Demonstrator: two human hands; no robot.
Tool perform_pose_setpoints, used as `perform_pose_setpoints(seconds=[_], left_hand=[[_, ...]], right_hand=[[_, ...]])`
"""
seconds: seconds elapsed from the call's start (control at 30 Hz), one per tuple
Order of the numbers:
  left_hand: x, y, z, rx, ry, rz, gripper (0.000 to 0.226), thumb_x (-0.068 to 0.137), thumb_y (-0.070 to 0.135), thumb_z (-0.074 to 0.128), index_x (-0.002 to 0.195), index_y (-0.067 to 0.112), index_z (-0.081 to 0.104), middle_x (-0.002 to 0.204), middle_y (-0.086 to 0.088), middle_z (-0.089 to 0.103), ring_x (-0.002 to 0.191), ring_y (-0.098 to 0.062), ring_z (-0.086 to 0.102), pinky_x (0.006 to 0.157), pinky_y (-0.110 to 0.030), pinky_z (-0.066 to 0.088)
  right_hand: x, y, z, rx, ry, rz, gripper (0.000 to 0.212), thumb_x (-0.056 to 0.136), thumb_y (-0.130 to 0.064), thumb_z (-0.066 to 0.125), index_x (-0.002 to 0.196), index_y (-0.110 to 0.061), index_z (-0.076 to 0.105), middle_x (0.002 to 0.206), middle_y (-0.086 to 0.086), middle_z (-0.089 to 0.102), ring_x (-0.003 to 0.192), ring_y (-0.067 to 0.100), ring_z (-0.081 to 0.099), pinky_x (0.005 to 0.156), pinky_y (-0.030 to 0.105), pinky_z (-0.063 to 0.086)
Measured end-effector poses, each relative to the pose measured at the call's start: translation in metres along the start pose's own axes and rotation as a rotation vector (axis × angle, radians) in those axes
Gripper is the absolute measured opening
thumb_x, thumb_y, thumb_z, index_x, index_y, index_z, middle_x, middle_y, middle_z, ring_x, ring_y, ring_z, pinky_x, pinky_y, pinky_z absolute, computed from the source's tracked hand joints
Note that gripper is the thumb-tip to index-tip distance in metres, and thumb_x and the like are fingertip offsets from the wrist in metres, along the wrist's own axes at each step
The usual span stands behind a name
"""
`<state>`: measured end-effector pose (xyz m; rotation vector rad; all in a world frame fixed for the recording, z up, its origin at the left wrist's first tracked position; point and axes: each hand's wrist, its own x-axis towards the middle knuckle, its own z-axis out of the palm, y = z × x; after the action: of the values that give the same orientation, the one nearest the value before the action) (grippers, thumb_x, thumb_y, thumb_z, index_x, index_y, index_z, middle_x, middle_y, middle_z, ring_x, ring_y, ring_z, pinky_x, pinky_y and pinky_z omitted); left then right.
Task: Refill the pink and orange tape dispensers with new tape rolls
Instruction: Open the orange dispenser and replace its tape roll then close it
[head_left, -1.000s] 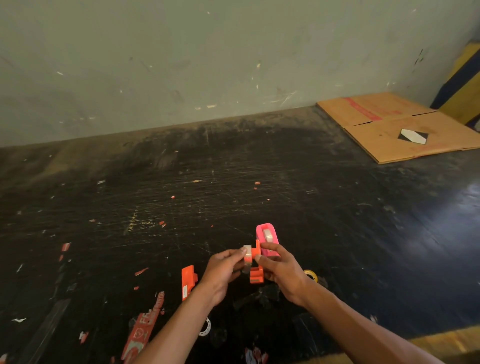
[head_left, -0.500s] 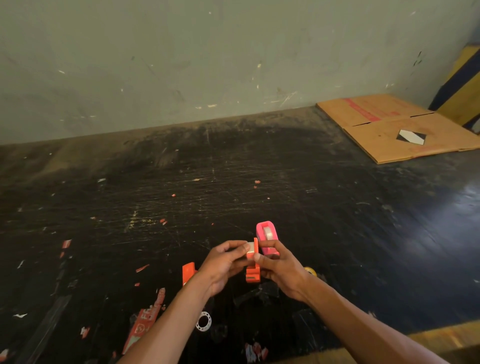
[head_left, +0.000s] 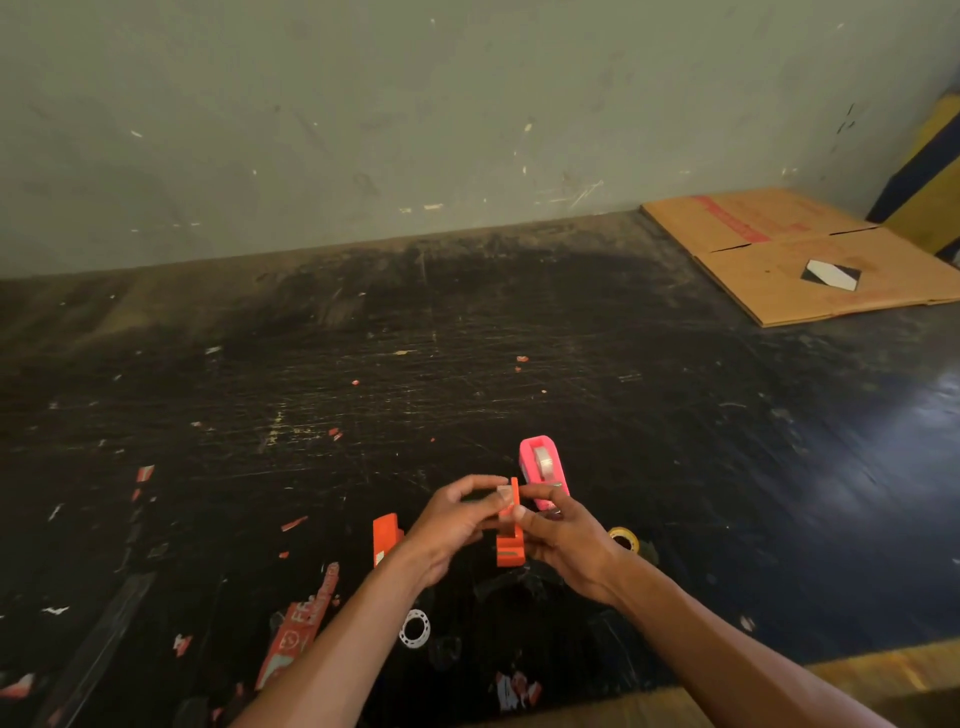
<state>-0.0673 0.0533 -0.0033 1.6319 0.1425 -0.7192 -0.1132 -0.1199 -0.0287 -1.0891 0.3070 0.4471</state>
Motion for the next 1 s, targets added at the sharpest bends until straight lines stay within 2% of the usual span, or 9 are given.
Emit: perform_pose_setpoints(seconds=[0.2,0.37,0.47,0.53,0.57,0.67,0.73,0.9,1.0], left_hand=[[-0.001,-0.004,-0.003,0.101,0.029,-0.104,0.034,0.092,0.050,0.064,0.112,0.024,0.073,0.091,0.002,0.082,0.090,-0.013,0.076,0.112,-0.050,0.037],[0.000,-0.007,-0.006,0.116,0.042,-0.115,0.042,0.096,0.059,0.052,0.120,0.028,0.069,0.114,0.000,0.076,0.111,-0.019,0.066,0.107,-0.046,0.039],[0.006,-0.014,-0.018,0.240,0.289,0.042,0.039,0.099,0.048,0.053,0.130,0.025,0.061,0.124,-0.001,0.064,0.113,-0.018,0.058,0.101,-0.041,0.046],[0.009,-0.021,-0.034,0.547,0.530,0.054,0.047,0.097,0.044,0.060,0.140,0.027,0.051,0.138,-0.007,0.052,0.127,-0.026,0.048,0.108,-0.046,0.042],[0.010,-0.024,-0.042,0.676,0.593,0.000,0.055,0.095,0.045,0.062,0.145,0.029,0.044,0.146,-0.010,0.043,0.135,-0.032,0.040,0.110,-0.048,0.038],[0.013,-0.035,-0.062,0.743,0.568,-0.216,0.072,0.093,0.046,0.064,0.154,0.032,0.028,0.157,-0.015,0.025,0.142,-0.039,0.027,0.113,-0.054,0.032],[0.015,-0.044,-0.071,0.718,0.501,-0.282,0.069,0.095,0.038,0.063,0.155,0.031,0.029,0.156,-0.018,0.028,0.141,-0.040,0.032,0.114,-0.053,0.035],[0.026,-0.061,-0.086,0.643,0.468,-0.247,0.059,0.092,0.023,0.067,0.146,0.033,0.044,0.143,-0.014,0.046,0.121,-0.033,0.055,0.102,-0.048,0.052],[0.020,-0.054,-0.082,0.426,0.439,-0.202,0.052,0.094,0.013,0.065,0.141,0.026,0.049,0.129,-0.008,0.055,0.102,-0.023,0.062,0.083,-0.038,0.057]], right_hand=[[-0.001,0.006,0.004,-0.027,0.007,0.022,0.040,0.094,-0.007,0.064,0.131,-0.014,0.053,0.122,0.024,0.062,0.109,0.035,0.068,0.084,0.043,0.060],[-0.001,0.008,0.003,-0.024,0.021,0.036,0.042,0.093,-0.007,0.064,0.133,-0.013,0.053,0.124,0.024,0.061,0.111,0.036,0.066,0.090,0.047,0.058],[0.000,0.008,-0.002,0.013,0.040,0.051,0.046,0.093,-0.006,0.064,0.136,-0.013,0.051,0.123,0.022,0.064,0.109,0.034,0.068,0.091,0.049,0.057],[0.000,0.008,-0.005,0.036,0.052,0.058,0.047,0.093,-0.005,0.063,0.138,-0.012,0.050,0.123,0.021,0.065,0.108,0.033,0.069,0.090,0.048,0.057],[0.000,0.008,-0.006,0.046,0.059,0.062,0.047,0.094,-0.005,0.063,0.138,-0.012,0.050,0.123,0.021,0.065,0.109,0.032,0.069,0.088,0.047,0.058],[-0.001,0.008,-0.007,0.053,0.082,0.074,0.045,0.095,-0.004,0.061,0.138,-0.012,0.051,0.124,0.019,0.064,0.107,0.031,0.069,0.083,0.045,0.059],[-0.002,0.009,-0.008,0.052,0.088,0.081,0.044,0.095,-0.005,0.061,0.137,-0.012,0.051,0.124,0.020,0.064,0.109,0.032,0.068,0.085,0.046,0.058],[-0.002,0.010,-0.007,0.060,0.094,0.091,0.042,0.095,-0.005,0.061,0.135,-0.013,0.052,0.128,0.021,0.063,0.111,0.033,0.068,0.084,0.045,0.058],[-0.001,0.011,-0.008,0.064,0.103,0.092,0.045,0.094,-0.005,0.062,0.137,-0.013,0.051,0.129,0.021,0.063,0.111,0.033,0.068,0.084,0.045,0.059]])
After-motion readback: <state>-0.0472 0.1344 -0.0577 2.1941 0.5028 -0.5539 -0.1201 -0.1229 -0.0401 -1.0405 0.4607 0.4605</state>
